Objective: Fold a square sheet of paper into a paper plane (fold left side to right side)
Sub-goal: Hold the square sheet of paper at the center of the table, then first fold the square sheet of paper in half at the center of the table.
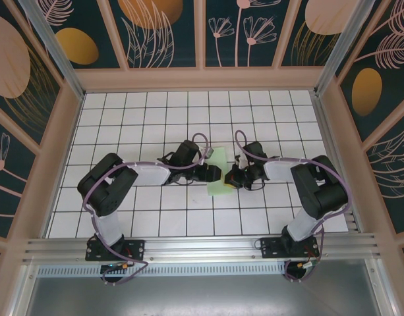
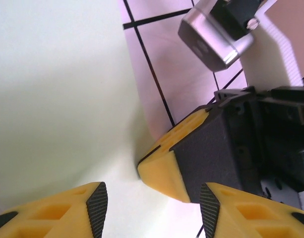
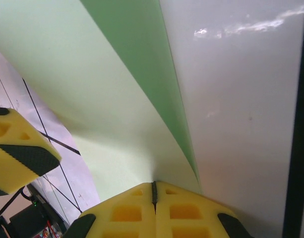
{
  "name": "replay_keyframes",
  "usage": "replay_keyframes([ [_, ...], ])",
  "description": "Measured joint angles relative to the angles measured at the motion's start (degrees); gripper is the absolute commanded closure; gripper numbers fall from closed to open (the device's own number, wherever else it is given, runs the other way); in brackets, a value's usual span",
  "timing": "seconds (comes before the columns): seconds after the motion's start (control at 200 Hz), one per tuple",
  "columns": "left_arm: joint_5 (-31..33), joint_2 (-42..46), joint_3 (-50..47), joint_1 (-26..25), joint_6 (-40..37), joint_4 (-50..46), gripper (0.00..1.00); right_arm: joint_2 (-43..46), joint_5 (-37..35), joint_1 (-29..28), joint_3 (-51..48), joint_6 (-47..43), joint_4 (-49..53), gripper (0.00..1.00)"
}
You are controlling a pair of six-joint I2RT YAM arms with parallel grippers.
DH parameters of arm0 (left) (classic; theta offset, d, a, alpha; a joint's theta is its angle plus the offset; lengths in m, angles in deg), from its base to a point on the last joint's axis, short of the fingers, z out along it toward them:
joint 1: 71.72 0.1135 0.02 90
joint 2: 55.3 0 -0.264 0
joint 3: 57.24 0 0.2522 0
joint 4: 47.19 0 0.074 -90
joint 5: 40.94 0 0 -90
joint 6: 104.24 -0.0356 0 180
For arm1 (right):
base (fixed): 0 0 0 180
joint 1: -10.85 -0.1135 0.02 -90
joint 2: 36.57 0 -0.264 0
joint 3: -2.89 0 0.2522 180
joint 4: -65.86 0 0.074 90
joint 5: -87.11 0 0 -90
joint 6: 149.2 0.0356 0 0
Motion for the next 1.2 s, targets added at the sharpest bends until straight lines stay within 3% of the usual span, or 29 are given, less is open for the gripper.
replay_keyframes([
  [0.806,5.1,-6.0,4.9,1.6,-1.2,0.1,0.43,-0.8,-1.2,-0.7,1.5,-2.5,1.5,1.0],
  [1.196,10.8,-10.9,14.9,3.1,-4.6,-7.9,0.41,-0.8,-1.6,-1.0,1.7,-2.6,1.6,1.0],
])
